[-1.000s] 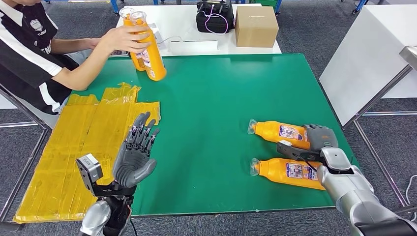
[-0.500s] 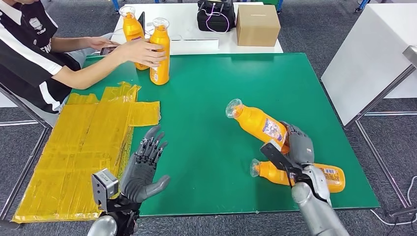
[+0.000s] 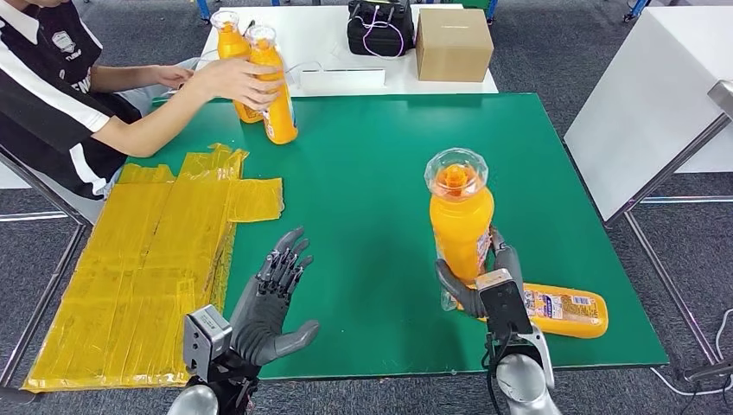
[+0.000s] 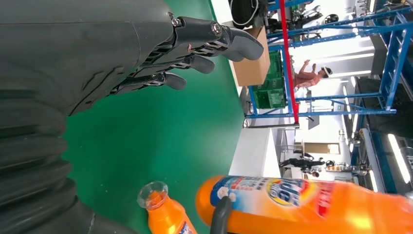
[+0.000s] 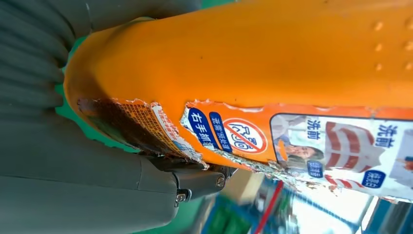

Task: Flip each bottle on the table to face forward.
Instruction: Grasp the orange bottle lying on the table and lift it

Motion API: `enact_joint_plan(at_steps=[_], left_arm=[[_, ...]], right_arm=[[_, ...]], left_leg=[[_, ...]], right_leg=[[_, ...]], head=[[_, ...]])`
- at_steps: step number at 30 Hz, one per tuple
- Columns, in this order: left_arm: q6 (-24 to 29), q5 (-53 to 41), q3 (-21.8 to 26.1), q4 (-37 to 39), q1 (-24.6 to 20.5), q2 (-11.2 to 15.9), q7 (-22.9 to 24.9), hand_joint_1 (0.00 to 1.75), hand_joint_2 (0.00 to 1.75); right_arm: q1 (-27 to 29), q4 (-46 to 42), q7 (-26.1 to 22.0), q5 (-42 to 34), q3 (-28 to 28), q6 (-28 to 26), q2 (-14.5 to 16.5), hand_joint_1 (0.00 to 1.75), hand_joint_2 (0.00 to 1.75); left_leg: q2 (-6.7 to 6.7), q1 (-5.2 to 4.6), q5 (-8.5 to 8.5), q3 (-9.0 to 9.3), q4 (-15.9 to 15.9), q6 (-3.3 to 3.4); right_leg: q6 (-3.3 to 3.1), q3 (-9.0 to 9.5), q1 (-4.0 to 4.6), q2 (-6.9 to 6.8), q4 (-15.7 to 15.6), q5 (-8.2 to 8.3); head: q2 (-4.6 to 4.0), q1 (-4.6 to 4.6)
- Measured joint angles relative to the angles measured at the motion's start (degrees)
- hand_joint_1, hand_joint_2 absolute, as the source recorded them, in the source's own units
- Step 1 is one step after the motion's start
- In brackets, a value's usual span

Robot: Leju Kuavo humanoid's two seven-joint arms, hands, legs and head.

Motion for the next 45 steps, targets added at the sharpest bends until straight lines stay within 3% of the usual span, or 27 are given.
enact_joint_plan(at_steps=[4,13,32,45], left_arm=[[0.10,0.16,-0.63,0.62,-0.86,0.09,-0.04,0.00,1.75],[0.47,0.96,-1.20,2.08,-2.54,0.11,-0.08,0.00,1.75],[0.36,2.03,-2.70,4.08,-5.08,0.25,-0.07,0.00,1.75],[0.28,2.07,-3.11,4.59,-5.34,0.76,0.22,0.00,1.75]], right_arm=[[0.23,-0.80,-0.14,-2.23,4.29,3.50,0.71,1.75,1.75],[-0.45,0.36,0.02,-3.11,14.21,4.92,1.78,1.75,1.75],[-3.96,7.51,1.07,-0.92,24.80,6.42,3.07,1.75,1.75],[-6.11,11.94,2.03,-1.48,27.03,7.01,3.49,1.75,1.75]], left_leg=[[0.01,0.01,0.00,0.00,0.00,-0.01],[0.00,0.04,0.00,0.00,0.00,-0.01],[0.01,0.03,0.01,0.00,0.00,-0.02],[0.01,0.02,0.01,0.01,0.00,-0.01]], right_leg=[[0.00,-0.01,0.01,0.00,0.01,0.00],[-0.02,-0.02,0.03,0.00,0.02,-0.02],[-0.01,-0.02,0.03,0.01,0.02,-0.01],[-0.01,-0.02,0.01,0.01,0.01,-0.01]], head=[[0.00,0.00],[0.00,0.00],[0.00,0.01],[0.00,0.00]])
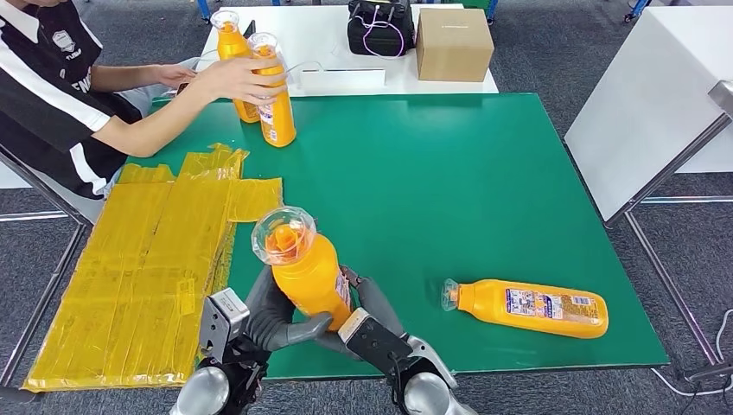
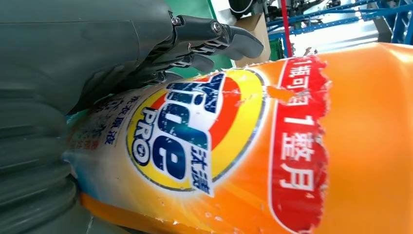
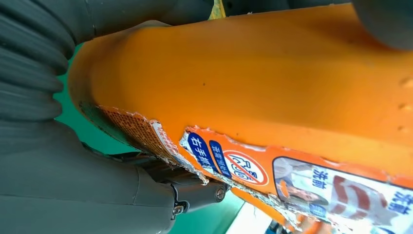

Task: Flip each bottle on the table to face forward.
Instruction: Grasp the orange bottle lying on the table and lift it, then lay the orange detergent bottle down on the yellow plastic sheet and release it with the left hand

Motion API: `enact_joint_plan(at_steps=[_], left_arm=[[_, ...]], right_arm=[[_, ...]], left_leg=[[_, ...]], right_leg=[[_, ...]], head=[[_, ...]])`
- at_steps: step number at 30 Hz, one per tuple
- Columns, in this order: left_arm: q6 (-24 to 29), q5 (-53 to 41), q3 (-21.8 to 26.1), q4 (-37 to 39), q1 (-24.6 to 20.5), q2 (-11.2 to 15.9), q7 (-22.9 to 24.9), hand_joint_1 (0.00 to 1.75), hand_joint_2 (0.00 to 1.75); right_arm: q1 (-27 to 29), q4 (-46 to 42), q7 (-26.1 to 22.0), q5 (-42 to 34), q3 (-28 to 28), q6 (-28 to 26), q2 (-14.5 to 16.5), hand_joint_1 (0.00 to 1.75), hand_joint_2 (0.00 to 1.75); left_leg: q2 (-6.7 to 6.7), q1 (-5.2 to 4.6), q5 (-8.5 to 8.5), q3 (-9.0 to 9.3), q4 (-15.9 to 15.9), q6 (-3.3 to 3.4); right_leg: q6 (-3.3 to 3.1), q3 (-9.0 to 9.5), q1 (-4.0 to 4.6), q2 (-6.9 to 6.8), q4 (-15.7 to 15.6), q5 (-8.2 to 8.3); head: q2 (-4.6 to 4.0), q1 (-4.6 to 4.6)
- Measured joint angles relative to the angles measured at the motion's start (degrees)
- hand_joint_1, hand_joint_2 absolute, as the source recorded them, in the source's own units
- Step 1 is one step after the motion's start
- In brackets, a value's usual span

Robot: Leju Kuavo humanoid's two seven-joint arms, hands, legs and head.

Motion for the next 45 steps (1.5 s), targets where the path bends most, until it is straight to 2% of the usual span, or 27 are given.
enact_joint_plan(at_steps=[4,10,14,17,20,38,39,42,43,45], left_arm=[[0.20,0.04,-0.19,0.15,-0.33,0.24,-0.10,0.00,1.75],[0.48,0.08,-0.29,0.16,-0.49,0.29,-0.35,0.00,1.75],[4.87,1.63,-0.40,-0.23,-0.33,-0.32,-4.31,1.75,1.75],[7.96,3.51,-0.55,-1.18,0.01,-1.11,-6.33,1.75,1.75],[8.67,4.52,-0.71,-1.57,0.03,-1.32,-6.44,1.75,1.75],[6.65,6.38,-0.89,-1.22,-0.74,-1.30,-4.85,1.75,1.75],[6.52,6.37,-0.89,-1.22,-0.74,-1.30,-4.78,1.75,1.75],[6.12,6.26,-0.87,-1.22,-0.75,-1.30,-4.63,1.75,1.75],[6.05,6.12,-0.87,-1.21,-0.75,-1.30,-4.60,1.75,1.75],[6.10,5.48,-0.89,-1.21,-0.72,-1.30,-4.62,1.75,1.75]], right_arm=[[-0.61,2.20,0.13,-2.94,0.32,2.27,0.09,1.75,1.75],[-0.68,3.34,0.11,-3.51,0.33,2.81,0.09,1.75,1.75],[-1.03,5.70,0.40,-4.54,0.68,3.65,0.09,1.75,1.75],[-1.66,6.50,0.47,-5.11,0.99,3.84,0.09,1.75,1.75],[-1.95,6.92,0.39,-5.43,1.26,3.84,0.09,1.75,1.75],[-1.91,7.26,-0.18,-5.86,1.54,2.83,0.07,1.75,1.75],[-1.81,7.16,-0.23,-5.76,1.52,2.52,0.07,1.56,1.75],[-1.26,6.41,-0.36,-5.10,1.45,1.64,0.04,0.26,1.75],[-1.05,5.97,-0.45,-4.83,1.44,1.43,-0.01,0.00,1.75],[-0.54,4.92,-0.75,-4.50,1.44,1.05,-0.09,0.00,1.75]], left_leg=[[-0.01,0.01,0.00,0.00,0.00,0.00],[0.00,0.01,0.00,0.00,0.00,0.00],[0.00,0.00,0.00,-0.01,0.00,0.00],[0.00,0.00,0.00,0.00,0.00,0.00],[0.01,0.00,0.00,0.01,0.00,0.00],[0.02,0.00,0.00,0.02,0.00,0.00],[0.02,0.00,0.00,0.02,0.00,0.00],[0.02,0.00,0.00,0.01,0.00,0.00],[0.02,0.00,0.00,0.01,0.00,0.00],[0.02,0.00,0.00,0.01,0.00,0.00]], right_leg=[[0.00,0.00,0.01,0.00,0.00,0.00],[0.00,0.00,0.01,0.00,0.00,0.00],[0.00,0.00,0.00,0.00,0.00,0.00],[0.00,0.00,0.00,0.00,0.00,0.00],[0.00,0.00,0.00,0.01,0.00,0.00],[0.00,-0.01,0.00,0.02,0.00,0.00],[0.00,-0.01,0.00,0.02,0.00,0.00],[0.00,-0.01,0.00,0.02,0.00,0.00],[0.00,-0.01,0.00,0.02,0.00,0.00],[0.00,-0.01,0.00,0.02,0.00,0.00]], head=[[0.00,0.02],[0.00,0.02],[0.00,0.01],[0.00,0.01],[0.00,0.00],[0.00,0.01],[0.00,0.01],[0.00,0.00],[0.00,0.01],[0.00,0.01]])
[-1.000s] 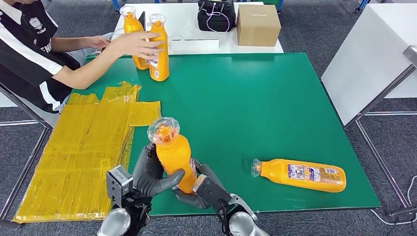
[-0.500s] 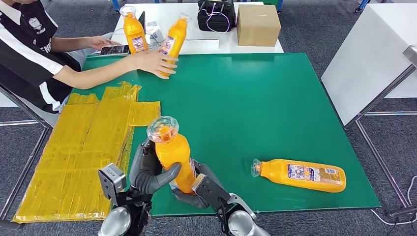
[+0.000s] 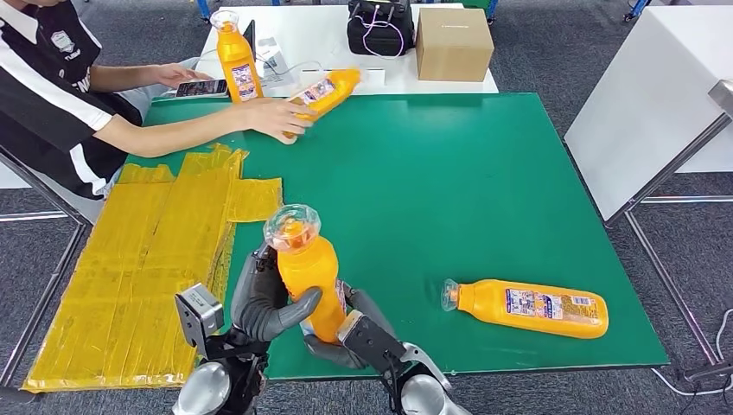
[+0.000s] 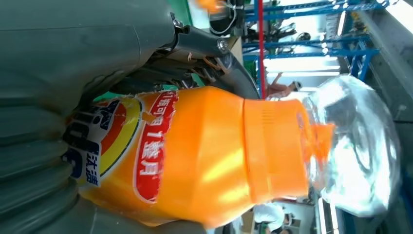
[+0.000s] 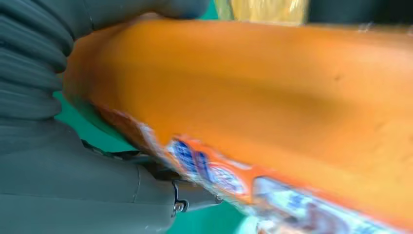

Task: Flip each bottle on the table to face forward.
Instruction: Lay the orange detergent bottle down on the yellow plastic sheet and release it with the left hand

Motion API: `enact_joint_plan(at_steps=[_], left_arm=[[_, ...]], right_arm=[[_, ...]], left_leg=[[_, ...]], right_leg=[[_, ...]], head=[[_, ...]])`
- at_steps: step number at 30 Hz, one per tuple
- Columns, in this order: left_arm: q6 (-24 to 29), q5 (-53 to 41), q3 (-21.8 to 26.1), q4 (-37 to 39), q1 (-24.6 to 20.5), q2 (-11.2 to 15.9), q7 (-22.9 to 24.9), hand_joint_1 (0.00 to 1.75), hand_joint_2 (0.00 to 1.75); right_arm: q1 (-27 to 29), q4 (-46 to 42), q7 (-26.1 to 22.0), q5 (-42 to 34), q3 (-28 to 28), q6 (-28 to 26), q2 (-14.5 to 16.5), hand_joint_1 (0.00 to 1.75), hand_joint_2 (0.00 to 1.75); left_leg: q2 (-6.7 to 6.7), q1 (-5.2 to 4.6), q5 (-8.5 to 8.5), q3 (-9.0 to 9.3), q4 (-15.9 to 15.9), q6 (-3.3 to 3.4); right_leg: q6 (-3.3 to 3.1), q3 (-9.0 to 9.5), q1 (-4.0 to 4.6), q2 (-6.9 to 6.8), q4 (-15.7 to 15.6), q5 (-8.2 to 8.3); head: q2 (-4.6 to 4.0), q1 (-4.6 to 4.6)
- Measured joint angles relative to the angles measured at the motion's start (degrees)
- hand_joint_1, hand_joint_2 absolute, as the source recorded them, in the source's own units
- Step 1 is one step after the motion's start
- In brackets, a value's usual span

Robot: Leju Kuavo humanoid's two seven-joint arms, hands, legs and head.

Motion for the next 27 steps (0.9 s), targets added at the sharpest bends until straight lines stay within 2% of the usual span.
enact_joint_plan(at_steps=[4,6,9,12,14,17,21,24,27], left_arm=[[2.47,-4.76,0.11,-0.25,0.02,0.25,-1.17,1.75,1.75],[5.25,-9.35,0.56,-0.92,0.01,0.78,-2.12,1.75,1.75],[12.53,-21.25,2.54,-2.91,-0.03,2.28,-1.98,1.75,1.75],[22.44,-45.70,6.34,-4.01,-0.77,4.69,3.14,1.75,1.75],[25.17,-60.12,9.05,-3.60,-1.83,6.56,7.13,1.75,1.75],[26.58,-73.67,12.42,-1.40,-3.63,9.29,11.71,1.75,1.75],[26.98,-81.71,14.87,1.24,-5.33,11.79,15.32,1.75,1.75],[23.73,-92.83,15.02,5.12,-7.94,14.04,21.79,1.75,1.75],[19.21,-96.20,14.55,11.93,-12.12,16.12,25.14,1.75,1.75]], right_arm=[[1.34,-3.06,-1.33,-0.07,-0.50,-1.07,-0.46,0.00,0.00],[2.07,-5.35,-2.34,0.11,-1.20,-1.93,-0.91,0.00,0.00],[3.64,-10.27,-4.31,0.41,-2.96,-3.29,-1.97,0.00,0.00],[4.94,-15.91,-5.54,0.63,-5.00,-4.06,-3.22,0.00,0.00],[5.43,-19.08,-6.12,0.97,-6.09,-4.48,-4.06,0.00,0.00],[6.25,-23.25,-7.02,1.24,-7.42,-4.97,-5.16,0.00,0.00],[7.11,-26.61,-7.68,1.17,-8.33,-5.44,-6.11,0.00,0.00],[7.42,-28.59,-8.59,0.96,-8.84,-6.16,-6.50,0.00,0.00],[7.85,-30.94,-9.02,1.14,-9.37,-6.67,-6.79,0.00,0.00]], left_leg=[[-0.01,0.00,0.00,-0.01,0.00,0.00],[-0.01,0.00,0.00,-0.01,0.00,0.00],[-0.01,0.00,0.00,-0.01,0.00,0.00],[0.01,0.00,0.01,0.01,0.00,-0.01],[0.02,0.01,0.02,0.03,0.00,-0.01],[0.05,0.02,0.03,0.05,0.00,-0.02],[0.17,0.02,0.03,0.05,0.00,-0.02],[0.16,0.01,0.03,0.05,0.00,-0.01],[0.25,0.01,0.04,0.05,0.00,-0.01]], right_leg=[[0.00,0.00,0.00,0.00,0.00,0.00],[0.00,0.01,0.00,0.00,0.00,0.00],[0.00,0.02,0.00,0.00,0.00,0.00],[-0.01,0.01,0.01,0.00,0.00,0.00],[-0.01,0.01,0.01,0.00,0.01,0.00],[-0.02,0.02,0.01,0.02,0.02,0.01],[-0.02,0.00,0.01,0.07,0.03,0.02],[-0.02,-0.02,0.00,0.07,0.03,0.02],[-0.02,-0.04,0.00,0.08,0.02,0.04]], head=[[0.00,0.01],[0.00,0.00],[0.00,0.01],[0.00,0.00],[0.00,0.01],[0.00,0.01],[0.00,0.01],[0.00,0.02],[0.00,0.01]])
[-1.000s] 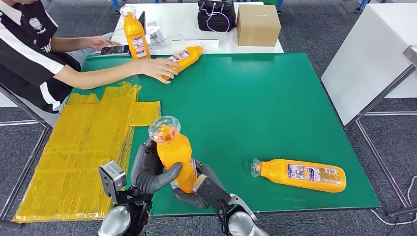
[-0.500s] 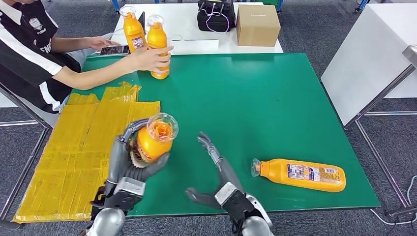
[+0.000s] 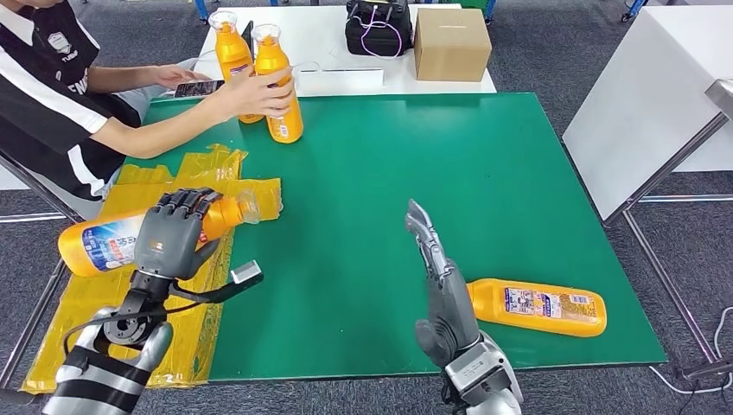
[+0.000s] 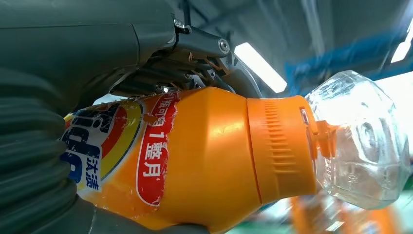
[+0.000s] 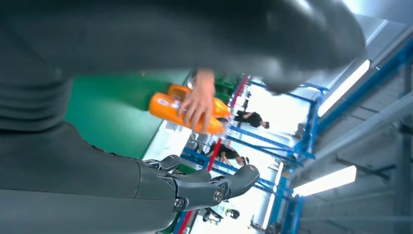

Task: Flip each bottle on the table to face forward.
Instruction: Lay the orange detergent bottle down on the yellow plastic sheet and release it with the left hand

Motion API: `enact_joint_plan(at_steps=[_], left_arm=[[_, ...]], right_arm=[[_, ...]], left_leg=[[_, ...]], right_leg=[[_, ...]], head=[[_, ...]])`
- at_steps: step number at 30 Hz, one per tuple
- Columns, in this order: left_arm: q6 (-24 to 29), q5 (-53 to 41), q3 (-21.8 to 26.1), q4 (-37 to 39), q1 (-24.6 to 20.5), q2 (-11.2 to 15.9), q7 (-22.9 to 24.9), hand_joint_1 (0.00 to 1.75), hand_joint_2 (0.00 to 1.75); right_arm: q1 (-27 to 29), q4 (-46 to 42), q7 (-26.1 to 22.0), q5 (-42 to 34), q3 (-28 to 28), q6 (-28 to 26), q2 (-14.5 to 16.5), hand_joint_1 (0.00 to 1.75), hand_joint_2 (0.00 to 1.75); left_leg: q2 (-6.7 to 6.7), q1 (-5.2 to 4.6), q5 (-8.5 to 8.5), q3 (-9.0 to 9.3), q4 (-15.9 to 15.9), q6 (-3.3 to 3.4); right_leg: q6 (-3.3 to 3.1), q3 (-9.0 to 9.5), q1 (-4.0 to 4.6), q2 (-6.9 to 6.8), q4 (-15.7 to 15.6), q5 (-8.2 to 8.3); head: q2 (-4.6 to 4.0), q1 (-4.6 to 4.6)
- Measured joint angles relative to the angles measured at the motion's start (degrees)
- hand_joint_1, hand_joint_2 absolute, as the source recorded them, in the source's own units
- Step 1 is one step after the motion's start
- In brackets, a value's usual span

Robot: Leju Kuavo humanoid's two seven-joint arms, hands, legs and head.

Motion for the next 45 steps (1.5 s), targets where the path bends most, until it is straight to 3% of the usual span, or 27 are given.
enact_joint_plan(at_steps=[6,13,21,34,43,44,45], left_arm=[[-3.45,-0.31,-1.57,12.46,-7.25,0.42,0.62,1.75,1.75],[-4.06,-0.46,-2.79,26.83,-14.92,-2.65,3.84,1.75,1.75],[-3.64,2.98,-2.55,38.97,-20.51,-5.72,3.52,1.75,1.75],[-3.50,6.07,-0.88,48.33,-24.52,-8.92,2.15,1.75,1.75],[-3.79,6.33,-0.20,51.02,-24.84,-10.66,2.04,1.75,1.75],[-3.97,6.33,-0.13,51.18,-24.84,-10.73,1.97,1.71,1.75],[-4.13,6.33,-0.10,51.35,-24.85,-10.78,1.92,1.44,1.75]], right_arm=[[0.32,-3.49,-0.46,0.97,-0.19,-0.18,-0.30,0.00,0.00],[-0.18,-4.02,1.21,4.07,-0.10,-0.23,-0.39,0.00,0.00],[-0.66,-3.20,1.95,3.91,-0.06,0.22,-0.46,0.00,0.00],[-1.09,-1.46,2.64,3.90,-0.08,2.06,-0.76,0.00,0.00],[-2.26,-0.15,3.29,3.88,-0.08,3.34,-0.74,0.00,0.00],[-2.36,-0.05,3.39,3.87,-0.08,3.37,-0.74,0.00,0.00],[-2.48,0.06,3.46,3.85,-0.08,3.38,-0.74,0.00,0.00]], left_leg=[[0.02,0.00,0.03,0.01,0.01,-0.01],[0.00,-0.02,0.02,0.00,0.01,0.00],[-0.01,-0.01,0.03,0.00,0.01,0.00],[-0.01,-0.01,0.03,-0.01,0.01,0.00],[-0.01,-0.01,0.03,-0.01,0.02,0.00],[-0.01,-0.01,0.03,-0.01,0.02,0.00],[-0.01,-0.01,0.03,-0.01,0.02,0.00]], right_leg=[[0.01,0.01,0.00,0.00,0.01,0.02],[0.03,0.04,-0.01,0.00,0.01,0.03],[0.03,0.05,0.00,0.00,0.02,0.03],[0.04,0.05,0.00,0.00,0.03,0.03],[0.04,0.05,0.00,0.00,0.03,0.03],[0.04,0.04,0.00,0.00,0.03,0.03],[0.04,0.04,0.00,0.00,0.03,0.03]], head=[[0.00,0.01],[0.00,0.01],[0.00,0.01],[0.00,0.01],[0.00,0.00],[0.00,0.00],[0.00,0.00]])
